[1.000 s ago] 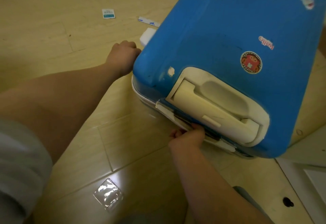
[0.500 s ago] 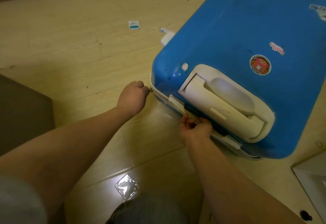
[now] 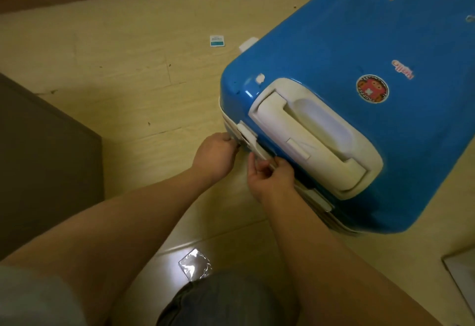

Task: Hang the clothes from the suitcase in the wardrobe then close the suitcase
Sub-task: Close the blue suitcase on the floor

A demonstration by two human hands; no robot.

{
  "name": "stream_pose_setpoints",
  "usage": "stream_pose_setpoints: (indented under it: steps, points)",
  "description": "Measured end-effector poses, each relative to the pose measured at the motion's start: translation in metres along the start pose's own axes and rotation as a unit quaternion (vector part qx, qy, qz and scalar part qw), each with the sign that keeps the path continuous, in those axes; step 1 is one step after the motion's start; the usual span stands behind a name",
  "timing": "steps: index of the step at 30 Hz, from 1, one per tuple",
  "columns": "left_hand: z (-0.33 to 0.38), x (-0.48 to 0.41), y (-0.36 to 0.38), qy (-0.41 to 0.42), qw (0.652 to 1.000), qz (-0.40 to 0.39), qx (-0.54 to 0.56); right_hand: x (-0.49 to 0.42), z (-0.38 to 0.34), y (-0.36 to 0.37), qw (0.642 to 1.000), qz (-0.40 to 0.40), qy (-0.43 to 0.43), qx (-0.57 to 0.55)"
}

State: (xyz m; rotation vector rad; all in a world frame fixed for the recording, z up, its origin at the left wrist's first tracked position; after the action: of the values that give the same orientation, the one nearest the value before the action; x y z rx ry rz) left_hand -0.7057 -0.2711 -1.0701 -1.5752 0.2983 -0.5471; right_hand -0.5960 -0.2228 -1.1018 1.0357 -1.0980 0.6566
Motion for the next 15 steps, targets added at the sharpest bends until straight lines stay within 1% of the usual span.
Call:
stream_pose_setpoints:
  steps: [3, 5, 7, 8, 9, 10, 11, 12, 13, 14, 15]
  points:
    - [0.027, 0.013, 0.002, 0.035, 0.999, -0.039, 0.009, -0.003, 0.005, 0.003, 0.998, -0.009, 0.013, 0.060]
    - [0.034, 0.018, 0.011, 0.037, 0.997, -0.070, 0.015, -0.006, 0.006, 0.002, 0.995, -0.012, 0.021, 0.098]
    - [0.029, 0.013, 0.012, 0.040, 0.997, -0.068, 0.016, -0.008, 0.006, -0.002, 0.985, -0.021, 0.040, 0.164]
    - [0.025, 0.010, 0.011, 0.046, 0.997, -0.061, 0.012, -0.007, 0.003, -0.005, 0.975, -0.030, 0.046, 0.216]
    - [0.021, 0.007, 0.010, 0.049, 0.997, -0.053, 0.008, -0.005, -0.001, -0.010, 0.955, -0.043, 0.046, 0.290]
    - [0.022, 0.006, 0.009, 0.052, 0.997, -0.048, 0.006, -0.002, -0.010, -0.017, 0.924, -0.054, 0.037, 0.377]
    - [0.021, 0.006, 0.009, 0.054, 0.998, -0.045, -0.001, 0.001, -0.019, -0.028, 0.882, -0.058, 0.033, 0.466]
    - [0.023, 0.006, 0.009, 0.054, 0.997, -0.047, -0.004, 0.002, -0.034, -0.042, 0.844, -0.045, 0.023, 0.535]
    - [0.024, 0.007, 0.012, 0.051, 0.997, -0.050, 0.000, 0.003, -0.057, -0.057, 0.820, -0.016, 0.010, 0.572]
    - [0.023, 0.009, 0.015, 0.045, 0.998, -0.052, 0.006, 0.005, -0.082, -0.071, 0.811, 0.021, -0.002, 0.584]
    - [0.023, 0.010, 0.016, 0.037, 0.998, -0.051, 0.011, 0.007, -0.110, -0.083, 0.815, 0.063, -0.014, 0.575]
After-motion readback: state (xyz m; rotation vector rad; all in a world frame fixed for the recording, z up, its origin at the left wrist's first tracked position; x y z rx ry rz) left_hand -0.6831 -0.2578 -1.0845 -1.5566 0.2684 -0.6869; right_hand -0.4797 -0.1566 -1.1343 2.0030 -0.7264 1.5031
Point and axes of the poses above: each hand's wrist, its own x-axis away from the middle knuckle, its own y-axis out of the palm, z = x × y, the point moved 10 cm from there along -x, towards the middle knuckle, and after that the axes turned 14 degrees about -x, right-handed, at the moved point
